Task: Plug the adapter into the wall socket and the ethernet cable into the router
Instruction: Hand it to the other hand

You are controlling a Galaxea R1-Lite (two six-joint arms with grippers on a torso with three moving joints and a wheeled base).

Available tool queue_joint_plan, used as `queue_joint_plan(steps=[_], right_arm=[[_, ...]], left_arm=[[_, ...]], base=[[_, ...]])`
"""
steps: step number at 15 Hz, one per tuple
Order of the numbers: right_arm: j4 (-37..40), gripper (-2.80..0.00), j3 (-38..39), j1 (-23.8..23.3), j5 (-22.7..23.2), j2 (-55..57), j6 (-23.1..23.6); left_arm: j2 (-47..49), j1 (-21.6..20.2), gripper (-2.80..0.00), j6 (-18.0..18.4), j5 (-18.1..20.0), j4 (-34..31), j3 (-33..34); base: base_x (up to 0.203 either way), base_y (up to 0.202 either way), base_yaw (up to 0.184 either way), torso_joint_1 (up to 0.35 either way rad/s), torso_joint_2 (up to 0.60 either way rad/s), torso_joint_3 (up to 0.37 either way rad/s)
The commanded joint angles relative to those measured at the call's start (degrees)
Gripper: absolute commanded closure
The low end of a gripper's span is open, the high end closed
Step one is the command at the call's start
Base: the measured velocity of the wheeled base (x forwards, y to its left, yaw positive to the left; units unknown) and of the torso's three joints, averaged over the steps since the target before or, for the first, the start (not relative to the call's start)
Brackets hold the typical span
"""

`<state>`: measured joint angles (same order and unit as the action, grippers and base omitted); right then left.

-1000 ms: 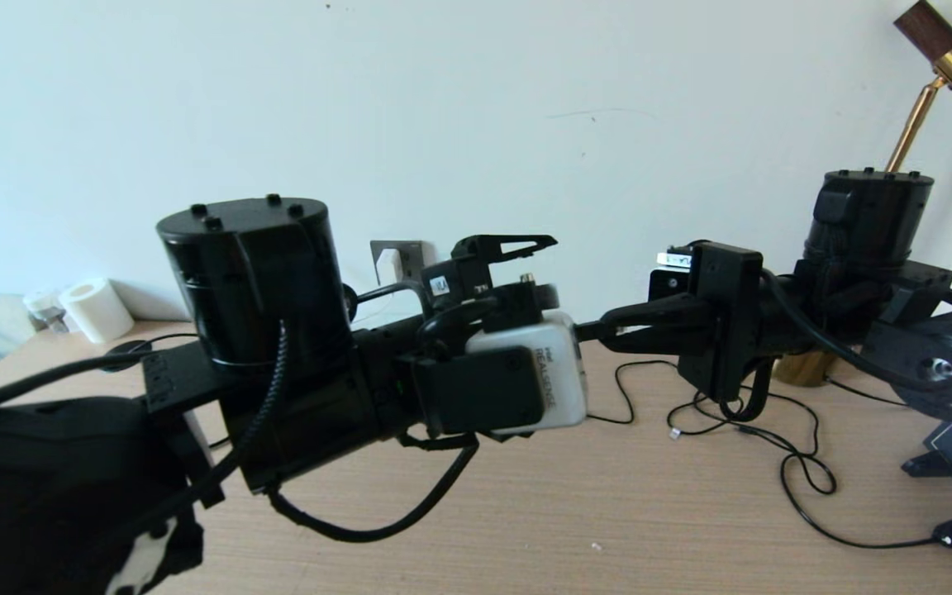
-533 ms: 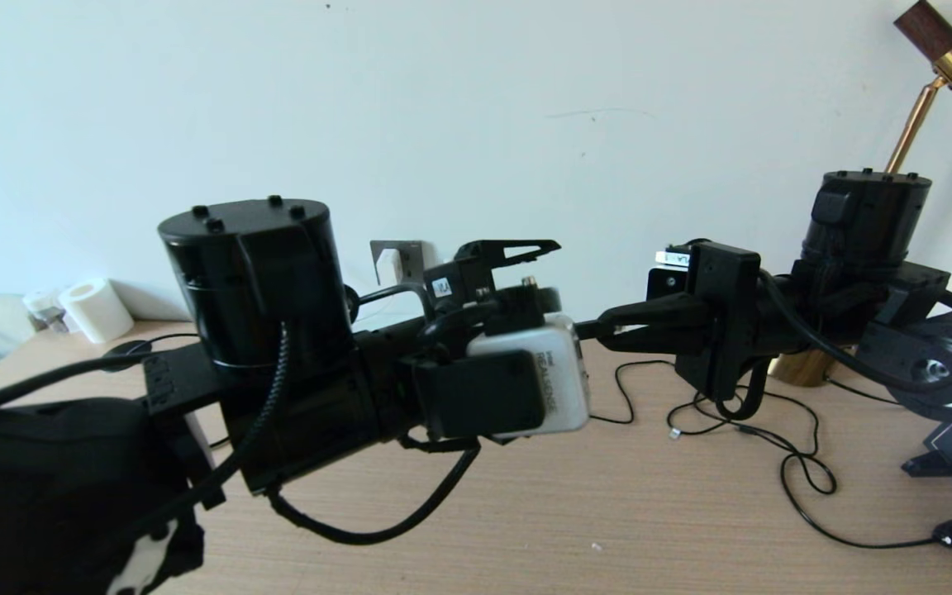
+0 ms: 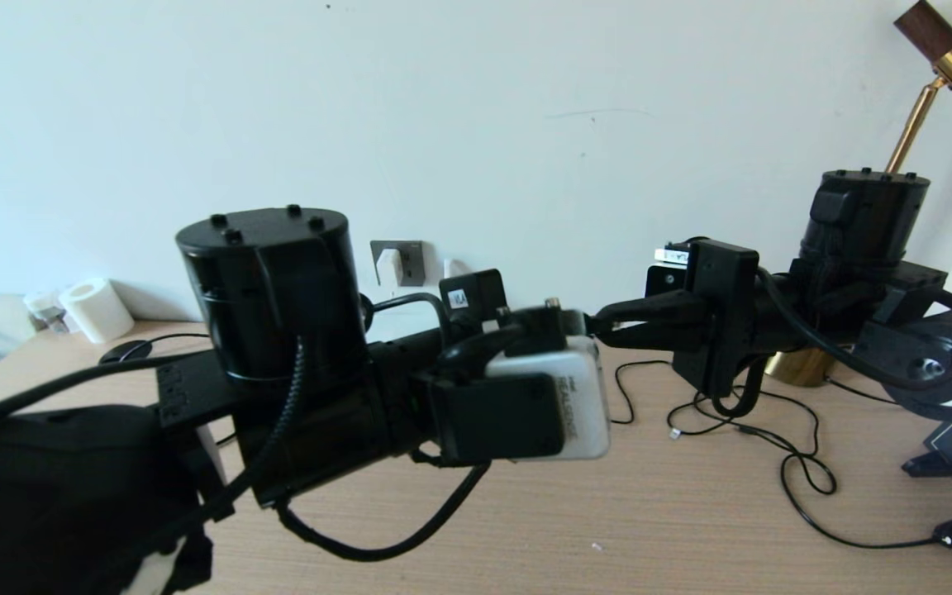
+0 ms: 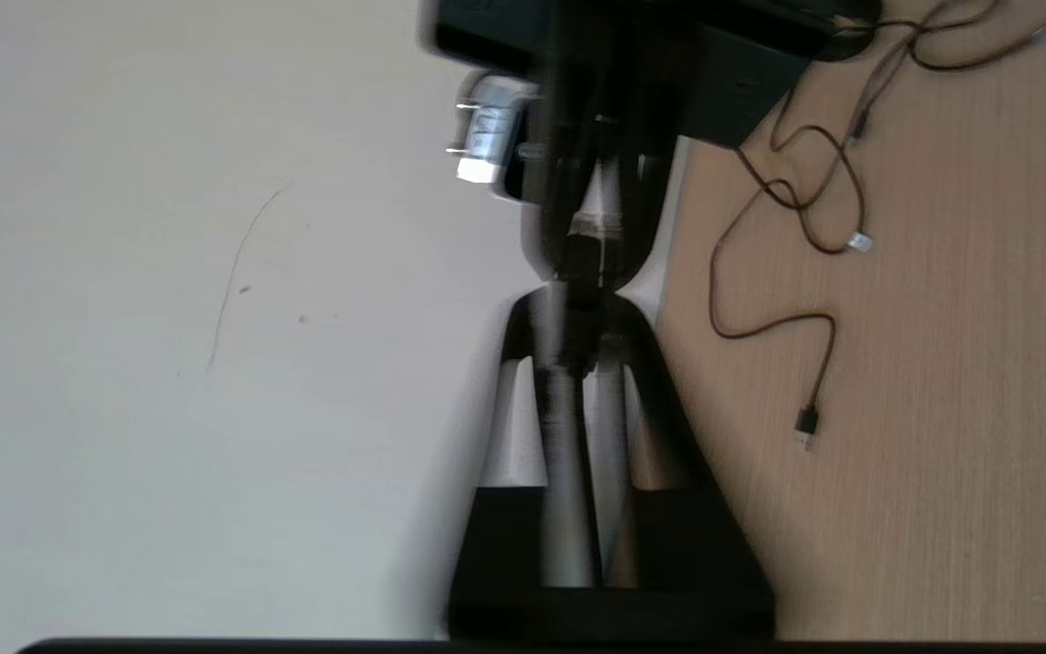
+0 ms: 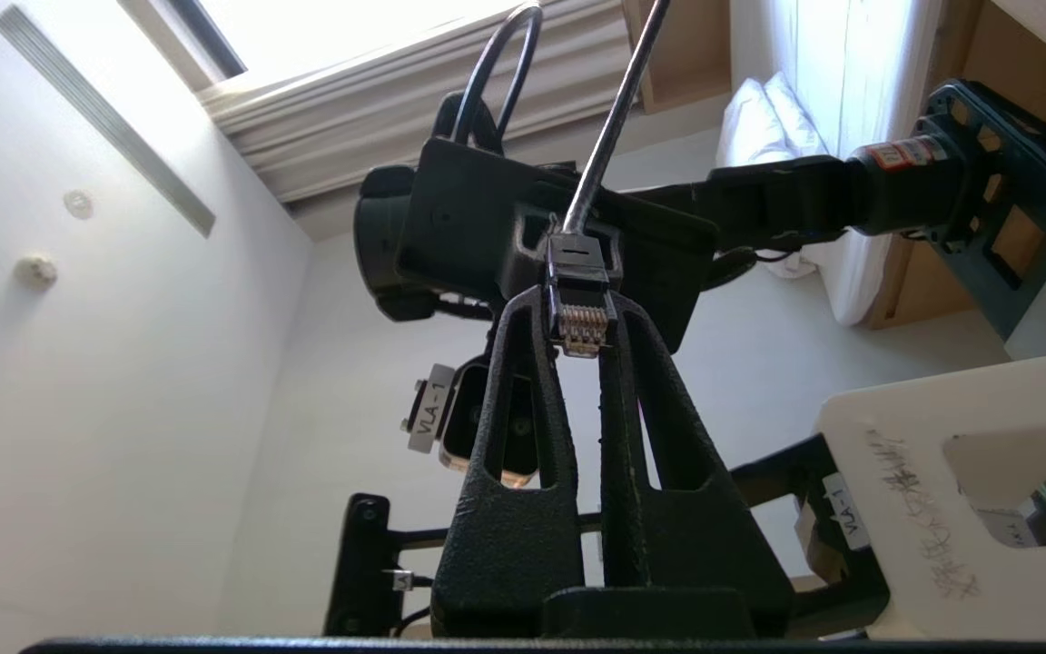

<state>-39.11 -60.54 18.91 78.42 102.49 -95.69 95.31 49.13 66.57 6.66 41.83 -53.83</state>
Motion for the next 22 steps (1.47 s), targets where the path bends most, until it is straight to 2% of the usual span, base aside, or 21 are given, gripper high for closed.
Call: queue_joint_plan(steps=[1, 7, 8, 17, 20, 21, 22], right_arm=[[-0.1, 0.00, 0.1, 0.1, 0.5, 0.1, -0.6], [-0.2, 0.00, 0.2, 0.1, 0.5, 0.0, -0.5], [-0.3, -2.80, 0.2, 0.1, 0.5, 0.0, -0.4], [-0.9, -2.80, 1.7, -0.2, 0.2, -0.8, -0.4], [-3.0, -2.80, 6.0, -0.5, -2.3, -2.8, 2.2], [-5.1, -2.80, 7.9, -1.9, -3.0, -3.3, 4.3], [-6.3, -2.80, 8.9, -3.4, -3.3, -4.5, 5.3]], left_arm=[[0.5, 0.3, 0.00, 0.4, 0.0, 0.5, 0.0], [0.7, 0.5, 0.00, 0.4, -0.1, 0.6, 0.2], [0.6, 0.5, 0.00, 0.4, -0.1, 0.5, 0.2], [-1.7, 0.0, 0.00, -1.1, -0.4, 0.6, 4.1], [-5.6, -2.9, 0.00, -4.0, -1.8, 0.5, 13.7], [-7.5, -4.0, 0.00, -6.1, -2.3, 0.1, 18.0], [-8.7, -5.2, 0.00, -9.8, -2.4, -1.1, 22.2]], base=[[0.000, 0.000, 0.000, 0.000, 0.00, 0.000], [0.000, 0.000, 0.000, 0.000, 0.00, 0.000], [0.000, 0.000, 0.000, 0.000, 0.00, 0.000], [0.000, 0.000, 0.000, 0.000, 0.00, 0.000], [0.000, 0.000, 0.000, 0.000, 0.00, 0.000], [0.000, 0.000, 0.000, 0.000, 0.00, 0.000], [0.000, 0.000, 0.000, 0.000, 0.00, 0.000]])
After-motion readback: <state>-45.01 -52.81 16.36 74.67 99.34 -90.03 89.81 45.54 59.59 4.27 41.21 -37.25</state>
